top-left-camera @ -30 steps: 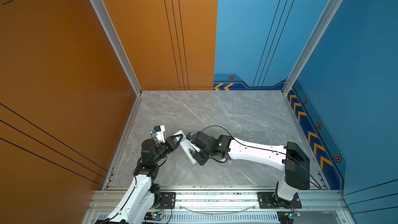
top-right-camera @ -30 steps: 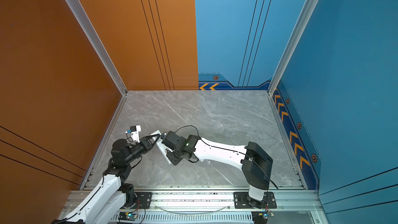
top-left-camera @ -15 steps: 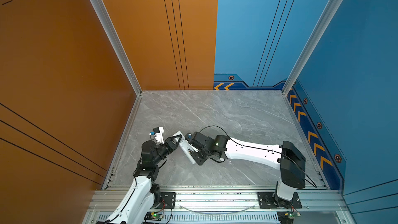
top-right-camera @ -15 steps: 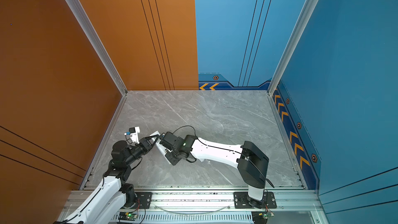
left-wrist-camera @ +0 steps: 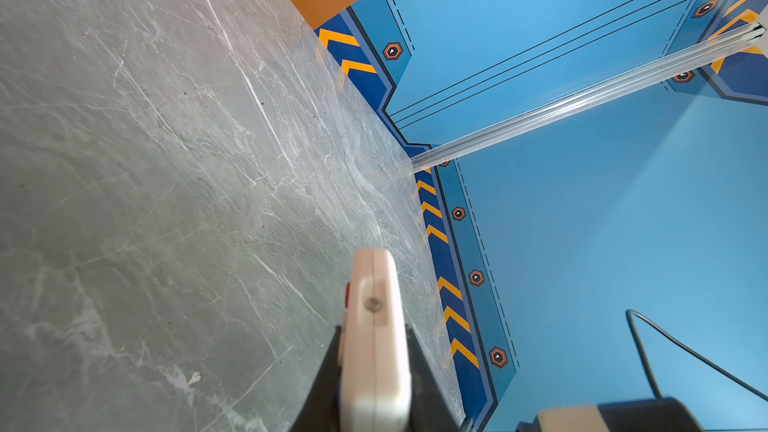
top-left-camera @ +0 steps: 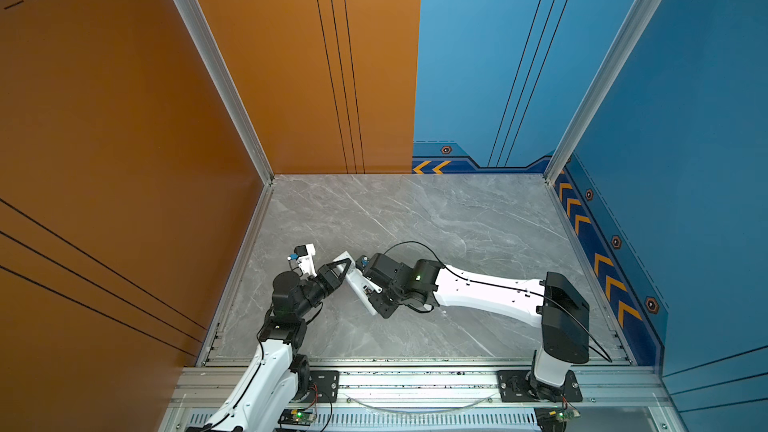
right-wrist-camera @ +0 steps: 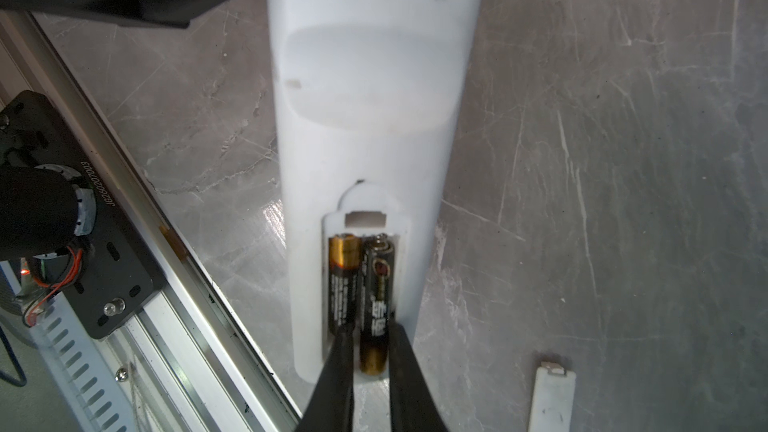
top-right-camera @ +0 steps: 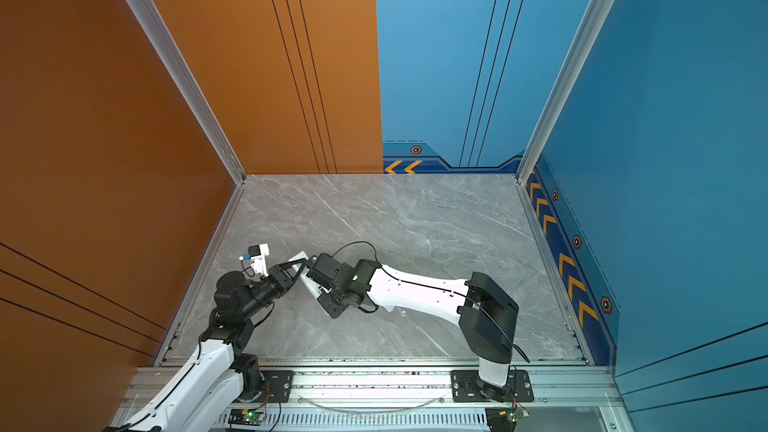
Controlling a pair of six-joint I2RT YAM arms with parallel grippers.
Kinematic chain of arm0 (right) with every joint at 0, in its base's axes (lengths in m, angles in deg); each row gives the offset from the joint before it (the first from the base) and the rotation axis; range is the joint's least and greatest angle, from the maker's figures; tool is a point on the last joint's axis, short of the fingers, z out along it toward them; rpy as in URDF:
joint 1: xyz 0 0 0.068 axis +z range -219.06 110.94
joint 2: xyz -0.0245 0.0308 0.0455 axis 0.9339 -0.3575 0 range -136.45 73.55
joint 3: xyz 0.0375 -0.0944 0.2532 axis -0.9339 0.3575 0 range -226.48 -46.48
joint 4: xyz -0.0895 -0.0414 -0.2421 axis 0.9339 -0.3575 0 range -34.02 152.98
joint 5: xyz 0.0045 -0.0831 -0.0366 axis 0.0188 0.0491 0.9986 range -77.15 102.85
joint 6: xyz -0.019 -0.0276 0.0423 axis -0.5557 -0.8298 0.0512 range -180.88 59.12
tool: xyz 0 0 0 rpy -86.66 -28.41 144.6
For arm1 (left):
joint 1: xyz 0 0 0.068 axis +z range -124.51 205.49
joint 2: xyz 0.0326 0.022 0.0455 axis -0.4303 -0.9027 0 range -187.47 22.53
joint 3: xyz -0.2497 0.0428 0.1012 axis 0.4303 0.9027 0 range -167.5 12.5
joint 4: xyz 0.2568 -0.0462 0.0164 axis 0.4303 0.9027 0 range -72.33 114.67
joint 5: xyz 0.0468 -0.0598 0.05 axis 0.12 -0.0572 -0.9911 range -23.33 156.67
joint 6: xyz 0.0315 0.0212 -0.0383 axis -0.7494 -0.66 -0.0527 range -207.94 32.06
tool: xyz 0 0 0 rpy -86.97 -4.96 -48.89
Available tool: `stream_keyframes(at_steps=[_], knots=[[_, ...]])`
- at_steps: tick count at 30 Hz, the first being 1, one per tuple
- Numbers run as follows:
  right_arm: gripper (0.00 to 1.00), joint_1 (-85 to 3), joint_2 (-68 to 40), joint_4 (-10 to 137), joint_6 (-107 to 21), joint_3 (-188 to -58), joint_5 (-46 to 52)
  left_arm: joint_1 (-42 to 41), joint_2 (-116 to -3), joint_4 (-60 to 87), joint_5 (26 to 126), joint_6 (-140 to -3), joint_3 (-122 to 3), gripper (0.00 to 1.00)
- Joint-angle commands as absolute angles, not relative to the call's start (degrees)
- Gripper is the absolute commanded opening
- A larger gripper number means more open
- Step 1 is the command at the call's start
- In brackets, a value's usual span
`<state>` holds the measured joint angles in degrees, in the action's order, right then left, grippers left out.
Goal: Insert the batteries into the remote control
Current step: 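Lower the battery into the empty slot beside the first battery with the right gripper, then open the right gripper and lift it off the seated battery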
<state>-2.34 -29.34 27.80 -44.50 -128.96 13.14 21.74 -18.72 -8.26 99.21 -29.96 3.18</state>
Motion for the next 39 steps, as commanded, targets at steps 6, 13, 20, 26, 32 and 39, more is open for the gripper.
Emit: stream_keyframes(at_steps=[6,13,20,26,32,39], knots=[[0.17,-1.73,-29.92,26.24,-44.97,-130.82,14.07,21.84,-18.58,-11.07,99.12,-28.87,3.84,0.0],[0.26,-1.64,-28.97,26.15,-44.82,-130.56,15.13,21.8,-18.6,-11.07,99.34,-29.11,4.08,0.0],[0.3,-1.39,-28.42,26.15,-44.87,-130.6,15.29,21.79,-18.58,-11.07,99.94,-29.31,4.28,0.0],[0.36,-0.75,-27.04,25.72,-44.95,-131.53,15.51,21.79,-18.77,-11.07,100.24,-29.42,4.18,0.0],[0.4,-0.62,-24.69,23.35,-46.08,-133.06,16.69,21.75,-19.6,-11.07,101.33,-29.66,3.63,0.0],[0.44,-0.57,-16.72,21.54,-52.95,-130.86,17.47,21.42,-20.44,-10.99,105.23,-29.74,1.4,0.0]])
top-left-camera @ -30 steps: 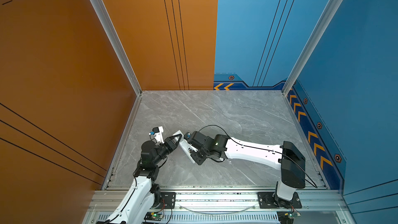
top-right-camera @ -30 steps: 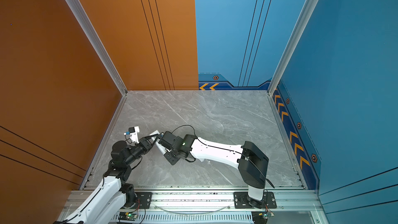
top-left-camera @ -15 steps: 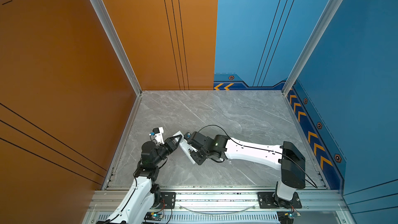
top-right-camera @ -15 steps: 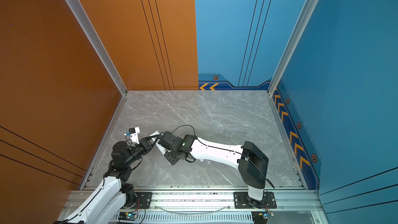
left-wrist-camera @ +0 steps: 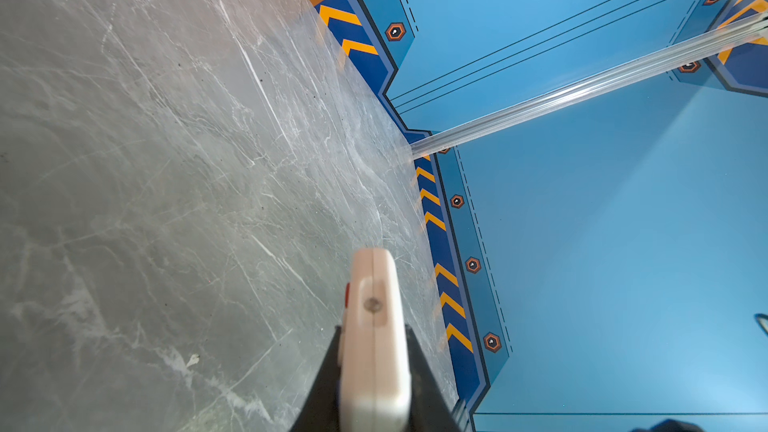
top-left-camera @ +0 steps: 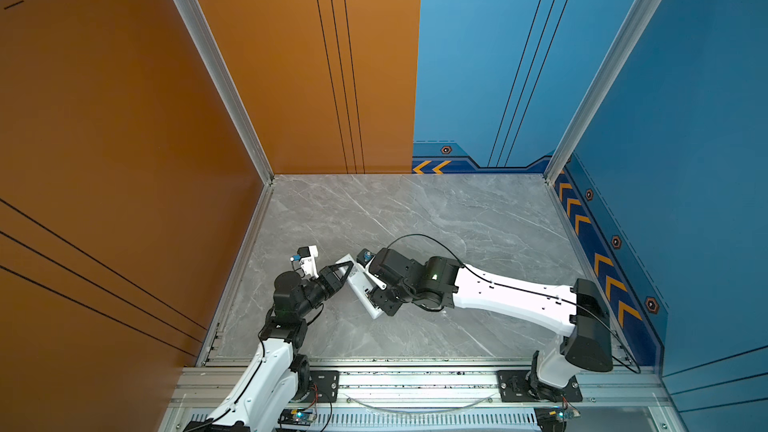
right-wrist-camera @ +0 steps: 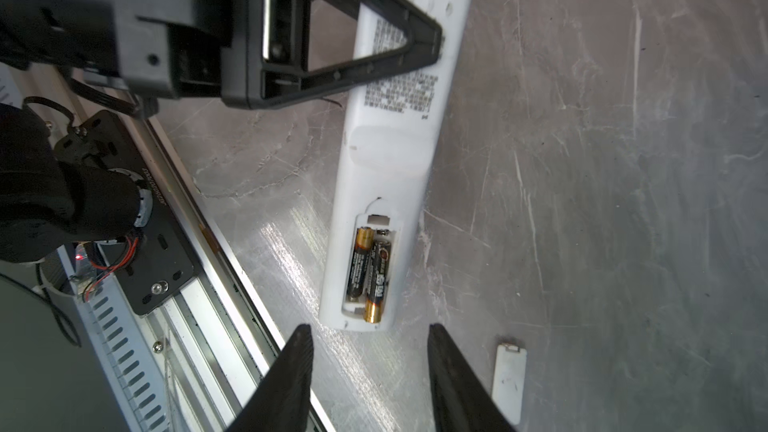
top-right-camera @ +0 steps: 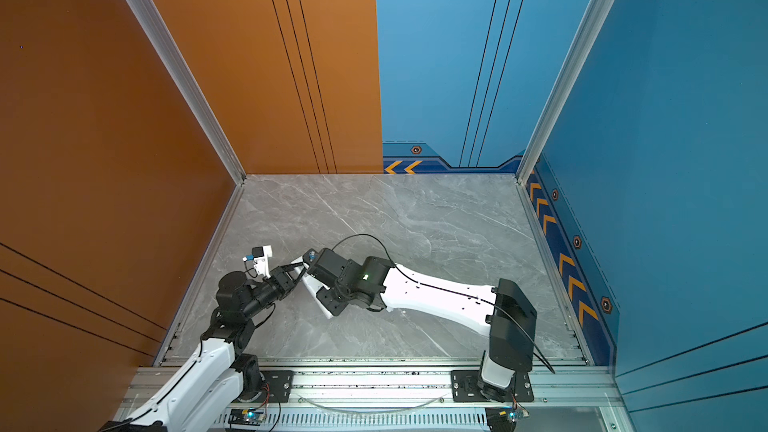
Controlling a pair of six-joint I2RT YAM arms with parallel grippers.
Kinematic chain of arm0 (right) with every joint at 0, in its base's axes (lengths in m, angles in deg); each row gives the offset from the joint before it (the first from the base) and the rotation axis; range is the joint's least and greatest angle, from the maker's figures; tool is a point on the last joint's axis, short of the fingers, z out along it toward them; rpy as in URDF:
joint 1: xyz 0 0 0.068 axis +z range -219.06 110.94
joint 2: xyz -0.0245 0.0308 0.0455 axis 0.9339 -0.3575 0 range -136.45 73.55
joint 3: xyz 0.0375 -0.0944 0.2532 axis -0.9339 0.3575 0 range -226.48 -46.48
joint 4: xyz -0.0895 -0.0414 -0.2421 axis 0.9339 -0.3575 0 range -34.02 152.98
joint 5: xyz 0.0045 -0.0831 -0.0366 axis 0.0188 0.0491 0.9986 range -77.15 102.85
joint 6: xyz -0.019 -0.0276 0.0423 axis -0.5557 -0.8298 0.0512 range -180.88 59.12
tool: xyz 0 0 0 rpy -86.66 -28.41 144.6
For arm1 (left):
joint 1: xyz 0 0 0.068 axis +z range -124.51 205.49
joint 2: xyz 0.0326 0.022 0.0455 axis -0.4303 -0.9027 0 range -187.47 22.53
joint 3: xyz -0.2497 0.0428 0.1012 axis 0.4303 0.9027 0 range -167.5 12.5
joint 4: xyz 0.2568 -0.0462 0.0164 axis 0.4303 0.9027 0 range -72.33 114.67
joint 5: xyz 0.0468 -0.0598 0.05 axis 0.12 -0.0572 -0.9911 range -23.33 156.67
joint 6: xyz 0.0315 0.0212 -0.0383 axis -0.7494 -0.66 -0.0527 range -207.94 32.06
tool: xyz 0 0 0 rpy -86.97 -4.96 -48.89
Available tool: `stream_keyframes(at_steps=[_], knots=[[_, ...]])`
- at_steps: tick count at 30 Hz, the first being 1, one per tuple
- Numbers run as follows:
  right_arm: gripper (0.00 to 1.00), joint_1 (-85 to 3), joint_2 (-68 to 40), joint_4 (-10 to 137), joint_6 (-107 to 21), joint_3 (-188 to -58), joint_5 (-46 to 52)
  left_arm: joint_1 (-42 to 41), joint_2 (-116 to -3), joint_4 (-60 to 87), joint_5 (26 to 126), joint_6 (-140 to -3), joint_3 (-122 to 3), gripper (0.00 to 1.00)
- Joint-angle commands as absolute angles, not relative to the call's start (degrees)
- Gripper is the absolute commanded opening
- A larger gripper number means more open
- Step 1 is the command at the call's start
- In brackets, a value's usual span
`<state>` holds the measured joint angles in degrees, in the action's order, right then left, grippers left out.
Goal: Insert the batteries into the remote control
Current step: 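Open the right gripper and lift it off the seated battery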
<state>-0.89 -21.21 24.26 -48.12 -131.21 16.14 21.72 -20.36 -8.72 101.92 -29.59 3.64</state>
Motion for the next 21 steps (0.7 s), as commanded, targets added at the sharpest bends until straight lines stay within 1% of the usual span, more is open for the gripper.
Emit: stream_keyframes(at_steps=[1,7,11,16,21], knots=[[0.45,-0.46,-15.32,21.41,-54.64,-130.17,17.12,21.29,-20.6,-10.98,105.63,-29.72,1.18,0.0],[0.45,1.37,-7.69,19.06,-67.77,-126.02,16.02,19.82,-21.35,-10.98,108.01,-29.41,-0.28,0.0],[0.48,3.24,-4.43,18.51,-74.64,-123.1,13.28,18.42,-21.58,-10.98,109.07,-29.37,-0.93,0.0],[0.5,5.59,-3.18,18.11,-81.88,-121.01,13.02,16.88,-21.94,-10.98,110.22,-29.19,-1.63,0.0],[0.49,6.0,-3.81,17.98,-86.42,-120.13,13.24,15.43,-21.95,-10.98,110.94,-29.03,-2.18,0.0]])
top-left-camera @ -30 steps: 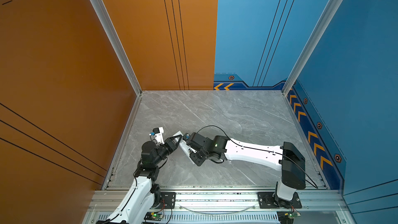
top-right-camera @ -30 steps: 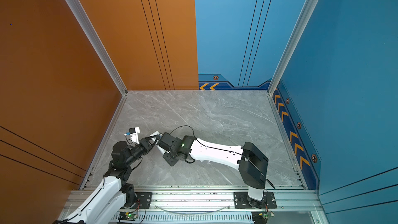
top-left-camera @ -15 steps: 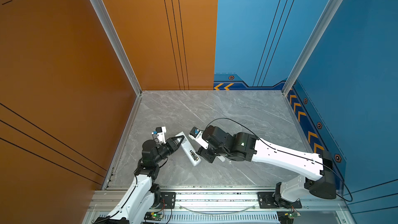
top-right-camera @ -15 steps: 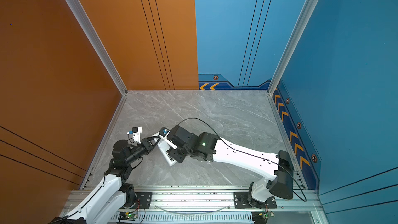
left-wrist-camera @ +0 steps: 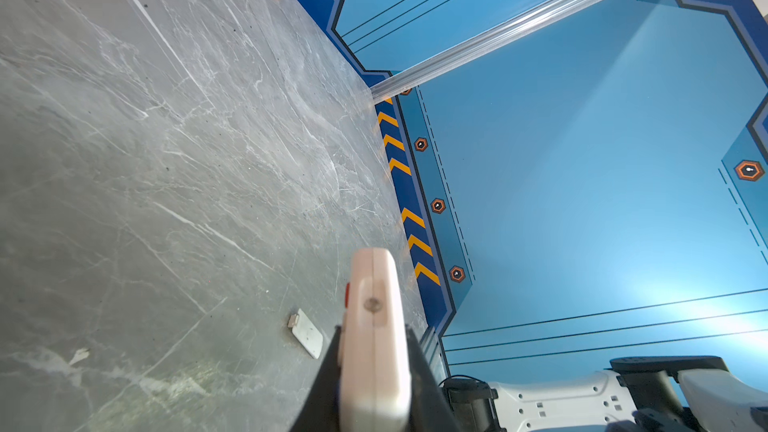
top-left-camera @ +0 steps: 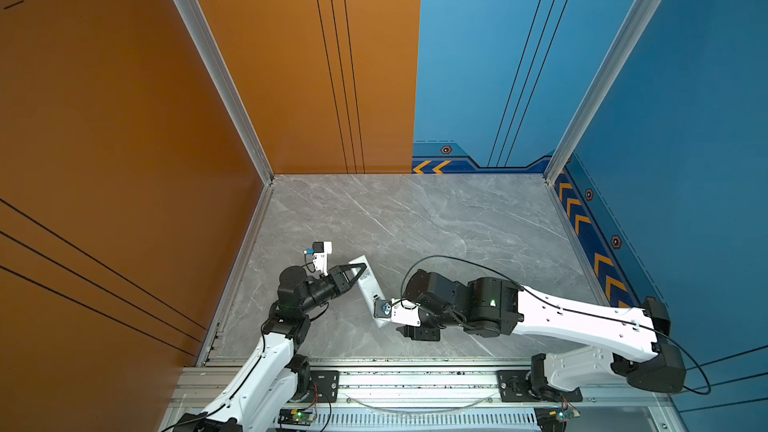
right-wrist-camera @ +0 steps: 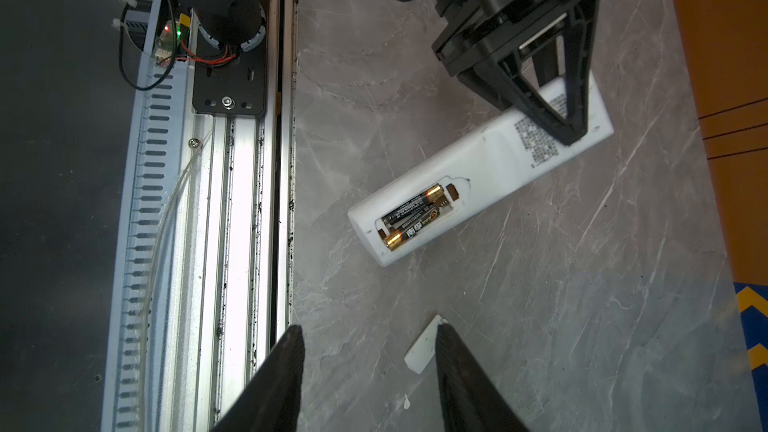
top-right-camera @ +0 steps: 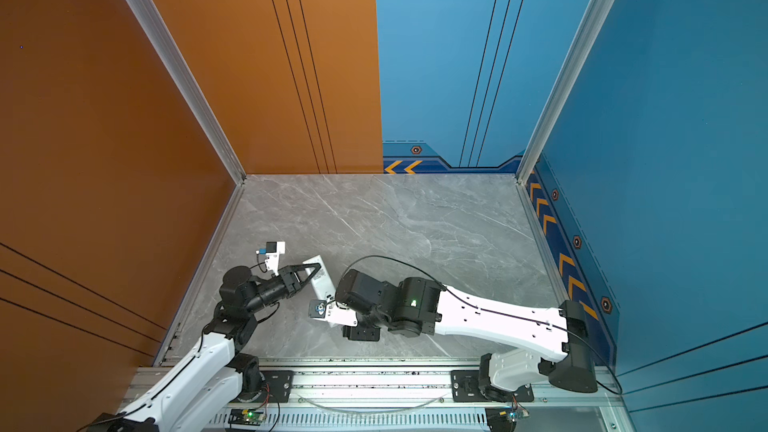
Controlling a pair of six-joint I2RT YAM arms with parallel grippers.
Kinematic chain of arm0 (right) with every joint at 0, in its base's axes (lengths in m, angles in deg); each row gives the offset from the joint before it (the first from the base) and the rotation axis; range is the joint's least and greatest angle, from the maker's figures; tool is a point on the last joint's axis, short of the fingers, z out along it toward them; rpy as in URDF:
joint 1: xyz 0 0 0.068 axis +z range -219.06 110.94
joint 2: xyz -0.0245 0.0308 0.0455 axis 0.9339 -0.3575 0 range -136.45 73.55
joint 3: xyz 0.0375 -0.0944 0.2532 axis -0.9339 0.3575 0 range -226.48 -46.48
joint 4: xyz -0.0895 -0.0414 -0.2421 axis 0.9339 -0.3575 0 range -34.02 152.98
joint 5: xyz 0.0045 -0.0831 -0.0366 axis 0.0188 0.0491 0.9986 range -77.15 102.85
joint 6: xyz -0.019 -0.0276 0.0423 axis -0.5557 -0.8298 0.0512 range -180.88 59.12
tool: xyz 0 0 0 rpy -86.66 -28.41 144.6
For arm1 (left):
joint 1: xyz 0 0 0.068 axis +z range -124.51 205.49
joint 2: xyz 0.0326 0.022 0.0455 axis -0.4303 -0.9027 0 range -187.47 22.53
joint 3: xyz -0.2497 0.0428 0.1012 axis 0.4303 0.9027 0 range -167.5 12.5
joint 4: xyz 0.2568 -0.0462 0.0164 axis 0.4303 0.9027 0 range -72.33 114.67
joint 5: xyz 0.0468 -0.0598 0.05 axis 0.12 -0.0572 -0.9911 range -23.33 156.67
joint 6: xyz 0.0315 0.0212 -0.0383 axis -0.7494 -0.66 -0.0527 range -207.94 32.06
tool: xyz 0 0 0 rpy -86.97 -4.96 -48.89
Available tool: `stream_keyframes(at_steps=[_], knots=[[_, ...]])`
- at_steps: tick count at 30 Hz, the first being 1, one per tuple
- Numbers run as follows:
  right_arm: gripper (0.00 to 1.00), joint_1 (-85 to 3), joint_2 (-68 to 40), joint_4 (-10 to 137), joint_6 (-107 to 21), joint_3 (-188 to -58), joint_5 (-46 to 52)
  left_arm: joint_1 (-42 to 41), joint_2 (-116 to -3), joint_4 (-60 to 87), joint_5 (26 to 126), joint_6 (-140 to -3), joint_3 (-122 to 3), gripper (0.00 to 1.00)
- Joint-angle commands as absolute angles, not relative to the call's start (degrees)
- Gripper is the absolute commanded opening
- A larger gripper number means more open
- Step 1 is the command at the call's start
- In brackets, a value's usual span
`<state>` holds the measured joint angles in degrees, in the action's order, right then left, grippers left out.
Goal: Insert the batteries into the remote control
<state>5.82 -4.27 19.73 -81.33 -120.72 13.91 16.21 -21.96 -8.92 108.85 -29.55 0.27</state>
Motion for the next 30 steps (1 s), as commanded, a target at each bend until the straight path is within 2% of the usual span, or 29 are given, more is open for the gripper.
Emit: stream_keyframes(at_steps=[1,8,23,30], knots=[[0.48,6.0,-4.1,18.01,-87.01,-119.98,13.62,15.1,-21.94,-10.98,111.04,-29.03,-2.22,0.0],[0.43,5.94,-7.81,18.02,-89.72,-120.62,15.86,13.72,-21.98,-10.98,111.33,-28.9,-2.36,0.0],[0.24,4.95,-13.93,19.15,-90.69,-122.37,15.91,12.06,-22.24,-11.0,111.36,-29.33,-2.57,0.0],[0.22,4.06,-14.78,19.71,-90.29,-122.25,15.53,11.9,-22.21,-10.98,111.17,-29.39,-2.49,0.0]])
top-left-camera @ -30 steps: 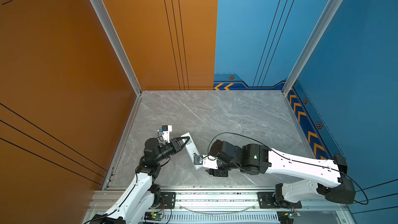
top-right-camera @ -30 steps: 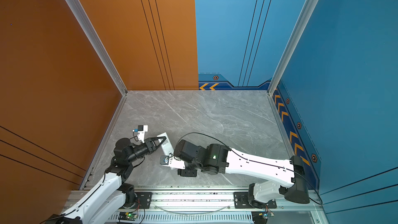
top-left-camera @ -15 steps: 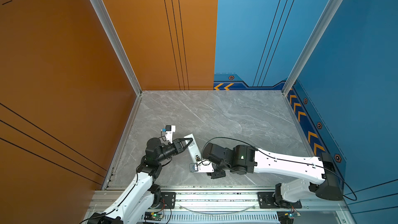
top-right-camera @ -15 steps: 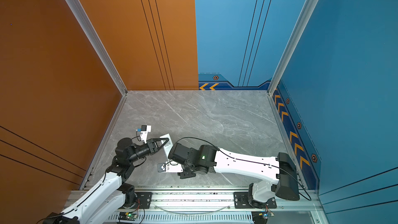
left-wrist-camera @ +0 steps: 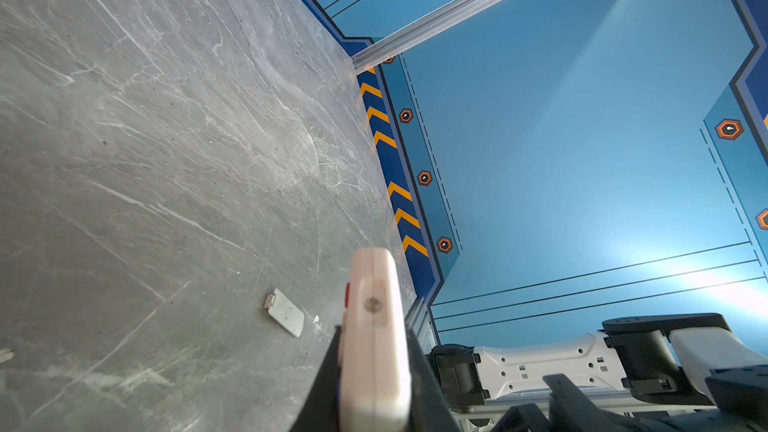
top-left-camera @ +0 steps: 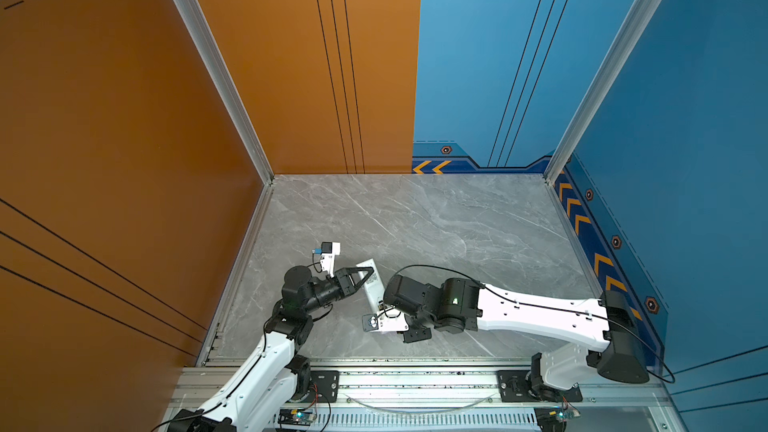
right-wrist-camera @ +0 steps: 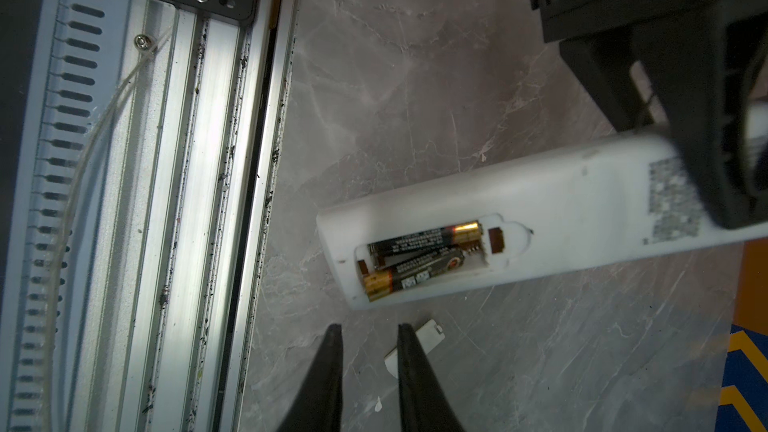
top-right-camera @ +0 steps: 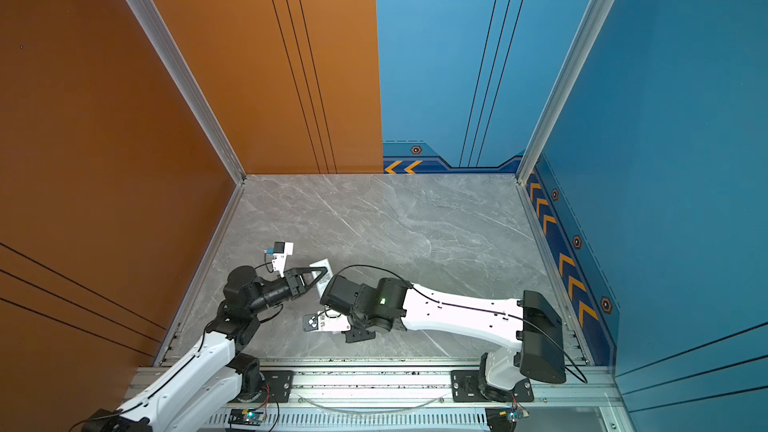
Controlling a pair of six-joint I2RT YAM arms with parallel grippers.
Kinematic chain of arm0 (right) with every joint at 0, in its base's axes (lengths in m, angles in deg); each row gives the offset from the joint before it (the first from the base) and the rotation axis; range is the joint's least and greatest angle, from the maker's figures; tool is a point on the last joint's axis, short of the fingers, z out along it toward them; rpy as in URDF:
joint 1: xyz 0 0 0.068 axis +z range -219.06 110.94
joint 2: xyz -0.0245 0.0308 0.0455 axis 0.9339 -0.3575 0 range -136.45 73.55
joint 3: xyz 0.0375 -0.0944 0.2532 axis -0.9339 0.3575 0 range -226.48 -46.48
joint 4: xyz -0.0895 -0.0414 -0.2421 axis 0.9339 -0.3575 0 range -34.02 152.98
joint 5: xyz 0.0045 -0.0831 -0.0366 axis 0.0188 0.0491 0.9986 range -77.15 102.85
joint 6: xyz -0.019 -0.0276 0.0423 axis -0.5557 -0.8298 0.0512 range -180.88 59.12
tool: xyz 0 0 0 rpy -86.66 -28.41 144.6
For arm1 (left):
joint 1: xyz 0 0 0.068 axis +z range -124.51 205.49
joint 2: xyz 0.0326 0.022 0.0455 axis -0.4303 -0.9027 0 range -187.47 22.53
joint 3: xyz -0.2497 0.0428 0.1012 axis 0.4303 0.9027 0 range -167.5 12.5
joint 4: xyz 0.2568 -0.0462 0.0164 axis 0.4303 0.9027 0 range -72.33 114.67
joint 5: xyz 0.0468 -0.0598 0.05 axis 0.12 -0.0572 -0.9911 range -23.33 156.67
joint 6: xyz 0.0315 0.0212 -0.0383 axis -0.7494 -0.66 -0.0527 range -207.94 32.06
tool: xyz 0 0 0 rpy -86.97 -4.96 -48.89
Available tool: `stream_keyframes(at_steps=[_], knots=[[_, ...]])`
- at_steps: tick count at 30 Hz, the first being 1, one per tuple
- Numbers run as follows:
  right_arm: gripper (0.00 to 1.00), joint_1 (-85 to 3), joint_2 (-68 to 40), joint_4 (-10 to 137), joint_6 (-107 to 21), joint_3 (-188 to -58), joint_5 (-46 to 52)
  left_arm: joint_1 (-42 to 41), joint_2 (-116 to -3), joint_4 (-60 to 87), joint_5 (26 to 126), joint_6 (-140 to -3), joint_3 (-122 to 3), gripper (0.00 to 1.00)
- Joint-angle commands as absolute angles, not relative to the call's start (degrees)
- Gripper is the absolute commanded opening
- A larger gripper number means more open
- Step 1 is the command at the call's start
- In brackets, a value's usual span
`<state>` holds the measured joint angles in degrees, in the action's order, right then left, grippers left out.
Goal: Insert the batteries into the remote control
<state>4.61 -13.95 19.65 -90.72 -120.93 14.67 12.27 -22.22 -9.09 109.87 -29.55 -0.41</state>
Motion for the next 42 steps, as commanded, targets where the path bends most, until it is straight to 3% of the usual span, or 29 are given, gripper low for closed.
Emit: stream_keyframes(at_steps=[1,18,42], knots=[[0.22,3.91,-14.79,19.81,-90.27,-122.16,15.4,11.88,-22.21,-10.98,111.17,-29.38,-2.49,0.0],[0.23,3.45,-16.18,20.96,-89.89,-121.85,13.81,11.73,-22.29,-11.02,110.97,-29.54,-2.48,0.0],[0.17,3.54,-18.16,22.37,-88.99,-122.24,15.87,11.52,-22.38,-10.98,110.79,-29.67,-2.31,0.0]])
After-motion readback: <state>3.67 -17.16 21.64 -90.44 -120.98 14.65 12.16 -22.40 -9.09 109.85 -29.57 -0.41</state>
